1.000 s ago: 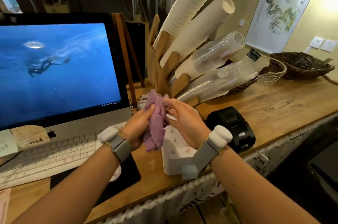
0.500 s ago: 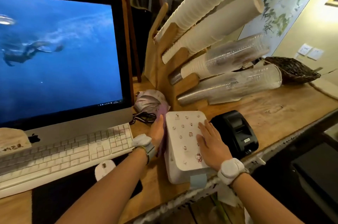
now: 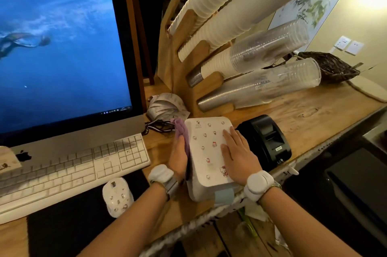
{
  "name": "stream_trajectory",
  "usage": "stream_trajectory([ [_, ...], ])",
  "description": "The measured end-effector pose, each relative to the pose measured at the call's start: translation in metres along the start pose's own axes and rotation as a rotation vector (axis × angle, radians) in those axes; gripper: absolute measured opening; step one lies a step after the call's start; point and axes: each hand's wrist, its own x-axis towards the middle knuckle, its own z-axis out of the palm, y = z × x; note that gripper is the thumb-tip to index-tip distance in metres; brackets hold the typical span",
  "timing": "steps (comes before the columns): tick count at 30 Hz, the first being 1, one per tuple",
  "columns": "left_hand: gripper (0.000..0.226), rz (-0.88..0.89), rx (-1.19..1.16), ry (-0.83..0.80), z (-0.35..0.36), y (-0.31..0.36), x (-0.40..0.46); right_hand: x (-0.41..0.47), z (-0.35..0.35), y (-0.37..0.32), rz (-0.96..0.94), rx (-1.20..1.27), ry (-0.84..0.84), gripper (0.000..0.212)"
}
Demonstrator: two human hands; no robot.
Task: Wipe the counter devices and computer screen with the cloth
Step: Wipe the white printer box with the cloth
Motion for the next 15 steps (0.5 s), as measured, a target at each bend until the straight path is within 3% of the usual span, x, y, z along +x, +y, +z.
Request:
stream_trajectory([
  [6, 0.062, -0.051, 0.019, -0.024, -0.003, -0.007, 0.017, 0.000, 0.003, 0.000, -0.009, 0.004, 0.015, 0.056],
  [13, 0.108, -0.196, -0.126, -0.107, 0.007, -0.075, -0.063, 0.000, 0.004, 0.002, -0.005, 0.016, 0.013, 0.055],
  [15, 0.109, -0.164, -0.155, -0.114, 0.009, -0.069, -0.074, -0.001, 0.003, 0.002, -0.003, 0.015, 0.012, 0.055],
])
